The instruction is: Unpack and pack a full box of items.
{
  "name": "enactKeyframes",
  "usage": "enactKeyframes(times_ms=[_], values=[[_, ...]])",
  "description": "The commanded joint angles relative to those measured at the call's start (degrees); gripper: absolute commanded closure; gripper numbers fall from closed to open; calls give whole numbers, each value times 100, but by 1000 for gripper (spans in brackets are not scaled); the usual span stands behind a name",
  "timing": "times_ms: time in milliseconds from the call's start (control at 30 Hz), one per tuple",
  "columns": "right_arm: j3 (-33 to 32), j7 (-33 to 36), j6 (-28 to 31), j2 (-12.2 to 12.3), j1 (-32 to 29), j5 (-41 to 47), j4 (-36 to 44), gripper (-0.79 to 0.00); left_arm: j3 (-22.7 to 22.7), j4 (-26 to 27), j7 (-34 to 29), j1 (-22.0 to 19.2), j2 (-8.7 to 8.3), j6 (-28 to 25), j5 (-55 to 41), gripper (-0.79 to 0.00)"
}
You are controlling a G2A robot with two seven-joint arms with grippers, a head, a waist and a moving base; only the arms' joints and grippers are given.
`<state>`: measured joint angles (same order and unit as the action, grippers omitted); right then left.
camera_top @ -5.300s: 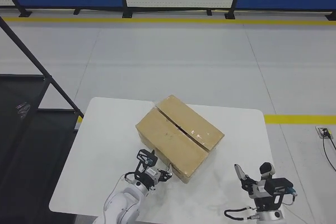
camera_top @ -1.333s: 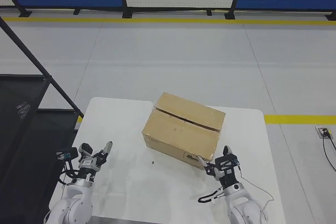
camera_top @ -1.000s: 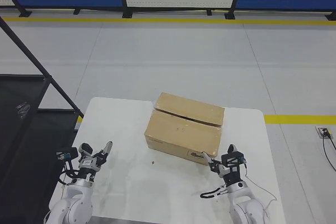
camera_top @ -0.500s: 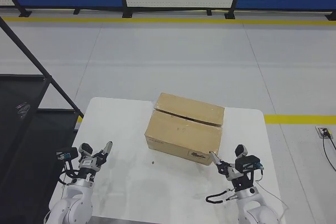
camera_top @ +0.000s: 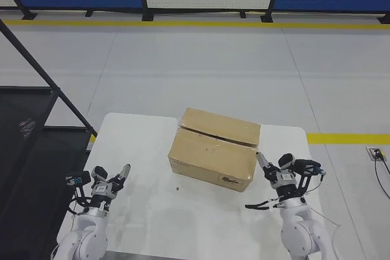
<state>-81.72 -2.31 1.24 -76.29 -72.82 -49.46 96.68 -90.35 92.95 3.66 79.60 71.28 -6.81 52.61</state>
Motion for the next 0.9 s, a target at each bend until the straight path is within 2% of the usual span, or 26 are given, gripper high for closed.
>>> enactKeyframes(times_ms=[0, 233, 300, 333, 700, 867], values=[[-60, 253, 175, -14, 341, 604, -345, -785, 0, 0, 0, 0, 0, 0, 0, -785], [-161, 658, 485, -70, 1375, 1959, -1580, -785, 0, 0, 0, 0, 0, 0, 0, -785], [-101, 804, 528, -91, 1657, 2196, -1911, -785, 0, 0, 0, 0, 0, 0, 0, -785], [-54, 829, 513, -83, 1779, 1967, -2064, -785, 0, 0, 0, 0, 0, 0, 0, -785], [-54, 829, 513, -83, 1779, 1967, -2064, -785, 0, 0, 0, 0, 0, 0, 0, -785], [-53, 807, 474, -125, 1887, 2515, -2257, -785, 0, 0, 0, 0, 0, 0, 0, -785]])
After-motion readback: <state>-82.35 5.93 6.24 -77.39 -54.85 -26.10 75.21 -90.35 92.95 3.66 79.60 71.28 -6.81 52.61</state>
